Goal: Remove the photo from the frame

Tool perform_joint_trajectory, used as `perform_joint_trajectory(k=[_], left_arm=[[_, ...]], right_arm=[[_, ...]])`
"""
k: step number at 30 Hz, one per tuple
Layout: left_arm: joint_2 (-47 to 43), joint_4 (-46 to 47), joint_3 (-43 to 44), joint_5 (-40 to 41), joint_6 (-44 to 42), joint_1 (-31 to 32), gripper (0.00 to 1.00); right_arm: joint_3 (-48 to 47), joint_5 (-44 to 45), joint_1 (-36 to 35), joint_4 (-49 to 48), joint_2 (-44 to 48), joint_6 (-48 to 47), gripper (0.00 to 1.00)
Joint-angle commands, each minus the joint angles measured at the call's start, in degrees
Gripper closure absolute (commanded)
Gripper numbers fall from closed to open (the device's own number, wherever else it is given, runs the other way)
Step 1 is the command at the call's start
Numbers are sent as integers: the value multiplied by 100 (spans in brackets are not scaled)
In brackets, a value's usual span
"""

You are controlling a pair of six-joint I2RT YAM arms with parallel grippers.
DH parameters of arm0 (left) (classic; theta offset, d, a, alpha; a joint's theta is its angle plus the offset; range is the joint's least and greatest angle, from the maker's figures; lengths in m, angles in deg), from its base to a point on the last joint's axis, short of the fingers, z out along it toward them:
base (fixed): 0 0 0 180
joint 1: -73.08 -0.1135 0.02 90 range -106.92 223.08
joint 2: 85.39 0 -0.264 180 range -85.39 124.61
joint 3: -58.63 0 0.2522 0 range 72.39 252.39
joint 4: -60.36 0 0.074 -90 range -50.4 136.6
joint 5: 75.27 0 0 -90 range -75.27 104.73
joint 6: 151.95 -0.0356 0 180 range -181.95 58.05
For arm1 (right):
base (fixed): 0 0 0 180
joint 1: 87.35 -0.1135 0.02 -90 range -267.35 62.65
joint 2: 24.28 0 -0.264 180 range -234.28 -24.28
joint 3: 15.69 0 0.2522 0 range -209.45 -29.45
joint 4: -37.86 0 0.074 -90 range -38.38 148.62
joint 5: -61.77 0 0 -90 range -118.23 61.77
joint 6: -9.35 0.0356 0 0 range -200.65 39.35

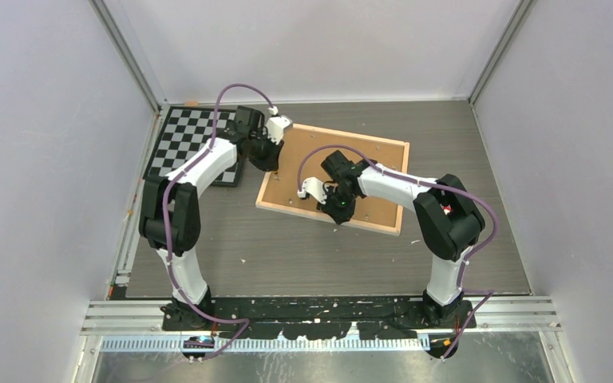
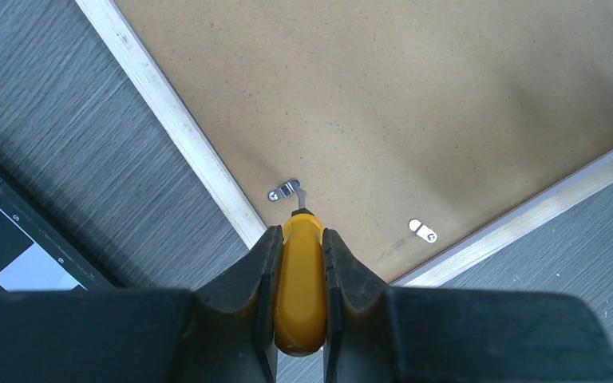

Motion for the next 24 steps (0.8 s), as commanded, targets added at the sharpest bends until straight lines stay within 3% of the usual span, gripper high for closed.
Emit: perform_joint_trajectory(k=[1,5,8,12,19,24], left_arm=[[116,-57,172,-333,106,76,100],[-2,-171,334,-459,178,51,100],[-48,-280,519,-513,266,40,100],[-98,-595,897,-580,332,5,100],[-470,-1630,1177,-341,-232,-82,100],[-566,-3341,1662,16,-981,-361,100]], right_arm=[[-15,262,50,359,-220,14,99],[-142,187,56,438,-217,38,97],[-293,102,51,494,-172,101,83],[-686,-28,51,640,-103,287,56],[-1316,-83,63,748,142,556,15],[-1752,148,158,547,299,911,1]])
